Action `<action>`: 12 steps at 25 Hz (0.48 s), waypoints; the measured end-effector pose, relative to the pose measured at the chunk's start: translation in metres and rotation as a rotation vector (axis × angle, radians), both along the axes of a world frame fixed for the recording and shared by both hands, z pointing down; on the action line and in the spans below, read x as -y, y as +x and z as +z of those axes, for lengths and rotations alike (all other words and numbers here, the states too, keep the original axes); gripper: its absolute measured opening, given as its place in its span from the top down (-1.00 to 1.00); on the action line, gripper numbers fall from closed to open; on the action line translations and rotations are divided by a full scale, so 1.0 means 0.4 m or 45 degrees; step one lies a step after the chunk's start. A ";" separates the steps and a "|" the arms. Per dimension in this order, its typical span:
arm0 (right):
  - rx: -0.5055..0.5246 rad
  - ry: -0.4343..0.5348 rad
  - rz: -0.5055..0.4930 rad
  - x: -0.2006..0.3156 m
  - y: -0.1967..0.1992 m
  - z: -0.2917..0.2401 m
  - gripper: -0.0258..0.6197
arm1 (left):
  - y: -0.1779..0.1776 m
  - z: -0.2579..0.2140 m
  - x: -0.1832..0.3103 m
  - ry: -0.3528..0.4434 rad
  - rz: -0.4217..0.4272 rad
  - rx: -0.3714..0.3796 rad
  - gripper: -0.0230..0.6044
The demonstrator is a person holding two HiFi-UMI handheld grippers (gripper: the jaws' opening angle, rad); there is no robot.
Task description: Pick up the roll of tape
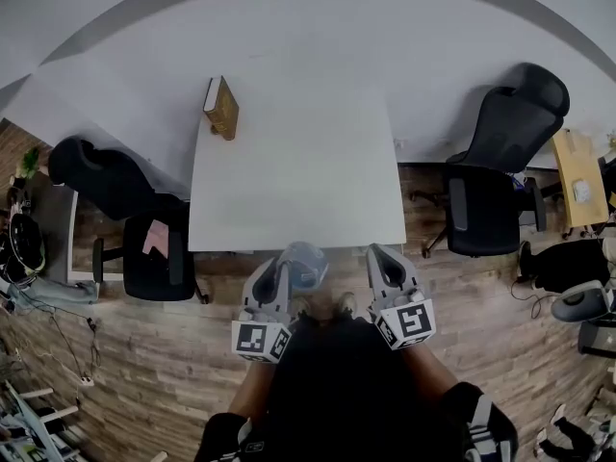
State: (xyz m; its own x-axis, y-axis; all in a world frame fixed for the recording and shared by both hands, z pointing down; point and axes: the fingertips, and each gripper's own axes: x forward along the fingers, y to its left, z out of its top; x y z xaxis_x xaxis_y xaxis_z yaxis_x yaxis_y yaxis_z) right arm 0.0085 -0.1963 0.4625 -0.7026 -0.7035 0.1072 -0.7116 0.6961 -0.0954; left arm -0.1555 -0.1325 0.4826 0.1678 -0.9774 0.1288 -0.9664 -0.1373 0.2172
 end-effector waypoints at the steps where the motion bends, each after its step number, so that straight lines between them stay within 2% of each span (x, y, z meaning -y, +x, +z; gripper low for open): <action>1: -0.001 -0.001 0.002 -0.008 -0.013 0.001 0.88 | -0.011 -0.004 -0.010 0.009 0.004 0.009 0.72; 12: -0.002 -0.019 0.015 -0.056 -0.103 0.010 0.89 | -0.094 -0.035 -0.067 0.070 0.012 -0.024 0.72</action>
State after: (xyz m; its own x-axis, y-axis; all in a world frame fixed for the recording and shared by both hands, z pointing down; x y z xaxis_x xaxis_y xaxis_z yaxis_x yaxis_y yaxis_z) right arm -0.0326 -0.1740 0.4663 -0.6943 -0.7099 0.1185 -0.7197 0.6864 -0.1046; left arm -0.1932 -0.1058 0.4684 0.1791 -0.9812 0.0713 -0.9607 -0.1588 0.2274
